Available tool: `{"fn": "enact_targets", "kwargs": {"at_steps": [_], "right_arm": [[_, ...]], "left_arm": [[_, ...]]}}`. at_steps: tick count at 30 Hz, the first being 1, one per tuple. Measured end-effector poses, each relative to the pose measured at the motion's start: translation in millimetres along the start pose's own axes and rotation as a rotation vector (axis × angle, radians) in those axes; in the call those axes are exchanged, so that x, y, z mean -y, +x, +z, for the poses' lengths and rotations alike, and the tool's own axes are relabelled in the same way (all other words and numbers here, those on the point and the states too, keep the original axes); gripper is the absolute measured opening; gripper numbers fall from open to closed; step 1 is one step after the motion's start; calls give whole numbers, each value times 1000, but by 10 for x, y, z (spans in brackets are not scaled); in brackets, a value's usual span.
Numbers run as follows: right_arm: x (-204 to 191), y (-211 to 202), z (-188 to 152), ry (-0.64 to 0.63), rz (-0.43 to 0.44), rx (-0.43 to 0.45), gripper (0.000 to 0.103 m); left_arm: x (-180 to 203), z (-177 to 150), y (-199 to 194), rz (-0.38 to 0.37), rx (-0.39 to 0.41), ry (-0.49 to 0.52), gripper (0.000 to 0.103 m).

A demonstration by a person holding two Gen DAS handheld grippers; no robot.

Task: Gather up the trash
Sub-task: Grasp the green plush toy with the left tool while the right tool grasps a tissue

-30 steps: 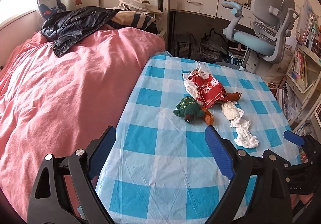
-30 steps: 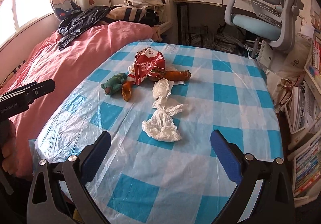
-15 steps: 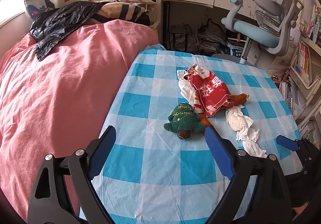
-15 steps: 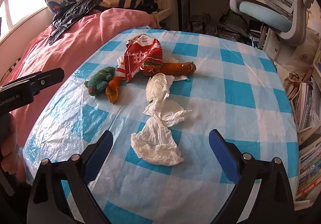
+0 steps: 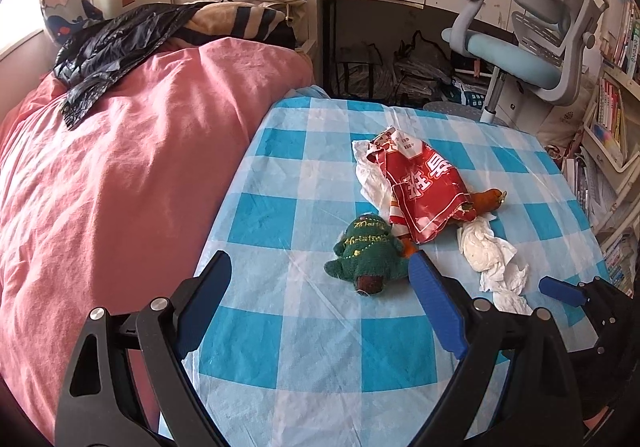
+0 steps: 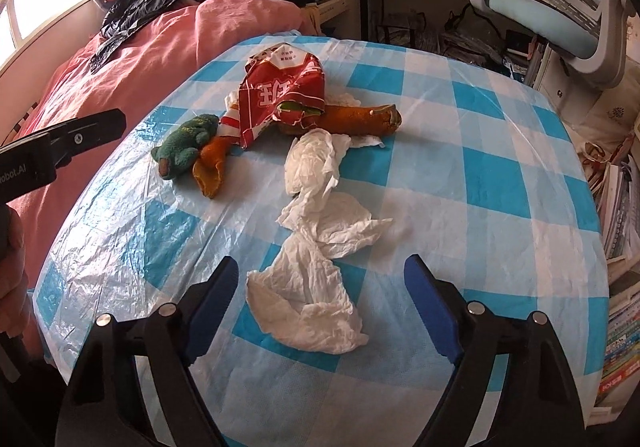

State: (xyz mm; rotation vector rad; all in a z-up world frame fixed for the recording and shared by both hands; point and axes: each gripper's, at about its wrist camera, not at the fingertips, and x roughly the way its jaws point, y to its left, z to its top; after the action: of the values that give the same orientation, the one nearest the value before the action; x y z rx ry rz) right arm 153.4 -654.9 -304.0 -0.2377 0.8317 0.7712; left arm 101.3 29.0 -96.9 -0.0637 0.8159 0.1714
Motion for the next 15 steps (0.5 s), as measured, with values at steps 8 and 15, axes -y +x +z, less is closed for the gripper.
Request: {"fn": "enact_targets", "kwargs": {"at_steps": [8, 15], "right_arm": [[-16, 0, -13, -45, -27, -12, 57], [13, -25, 9, -33, 22, -20, 28]], "left_arm": [[-23, 25, 185, -14, -35, -14, 87], [-39, 19, 470, -79, -100, -50, 84]]}}
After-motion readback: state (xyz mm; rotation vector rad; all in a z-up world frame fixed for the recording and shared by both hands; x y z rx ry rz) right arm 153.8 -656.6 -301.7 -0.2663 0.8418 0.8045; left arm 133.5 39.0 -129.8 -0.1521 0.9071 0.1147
